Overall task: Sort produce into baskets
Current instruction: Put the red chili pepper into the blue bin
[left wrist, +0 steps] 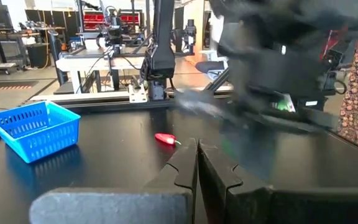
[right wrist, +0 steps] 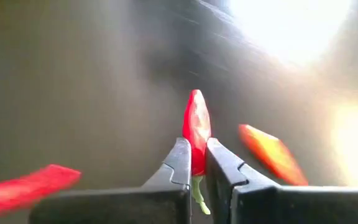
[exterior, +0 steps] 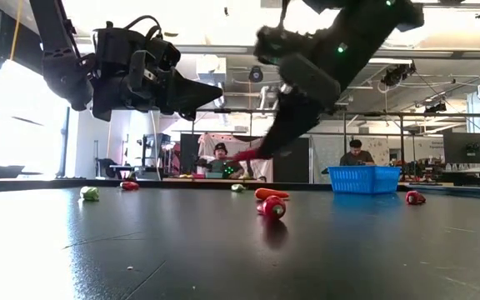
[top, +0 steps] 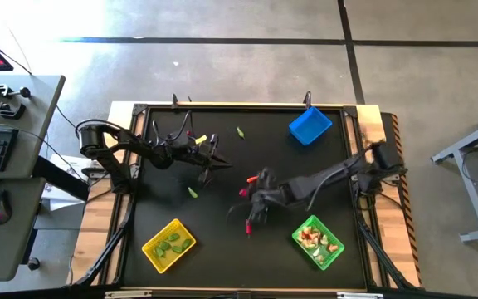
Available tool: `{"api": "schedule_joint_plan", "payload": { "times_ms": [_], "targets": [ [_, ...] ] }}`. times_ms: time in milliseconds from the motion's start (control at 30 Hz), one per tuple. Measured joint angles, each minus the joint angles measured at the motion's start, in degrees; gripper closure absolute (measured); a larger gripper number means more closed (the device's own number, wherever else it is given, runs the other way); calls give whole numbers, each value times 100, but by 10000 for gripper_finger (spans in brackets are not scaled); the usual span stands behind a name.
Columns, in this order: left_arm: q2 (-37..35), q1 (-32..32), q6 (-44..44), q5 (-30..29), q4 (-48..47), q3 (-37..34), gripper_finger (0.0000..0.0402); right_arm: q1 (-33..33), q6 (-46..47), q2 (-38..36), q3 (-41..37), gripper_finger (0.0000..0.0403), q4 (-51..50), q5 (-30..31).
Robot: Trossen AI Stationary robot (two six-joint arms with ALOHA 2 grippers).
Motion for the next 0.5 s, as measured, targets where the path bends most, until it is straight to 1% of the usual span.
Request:
{"api": "schedule_joint_plan", "payload": {
  "times_ms": [100, 167, 333, 500],
  "targets": [
    [0, 0, 2, -13, 0, 0, 401, -420, 184, -414, -3, 398, -1273, 319],
    [0, 0, 6, -81, 0, 0, 401, -786, 118, -660, -137, 400, -1592, 331],
    [0, 0, 4, -239, -1, 0, 401, -1944, -289, -1465, -822, 401, -1454, 170],
    [0, 0, 4, -258, -37, 0, 401, -3194, -583, -2325, -1266, 402, -1413, 170]
  ]
}}
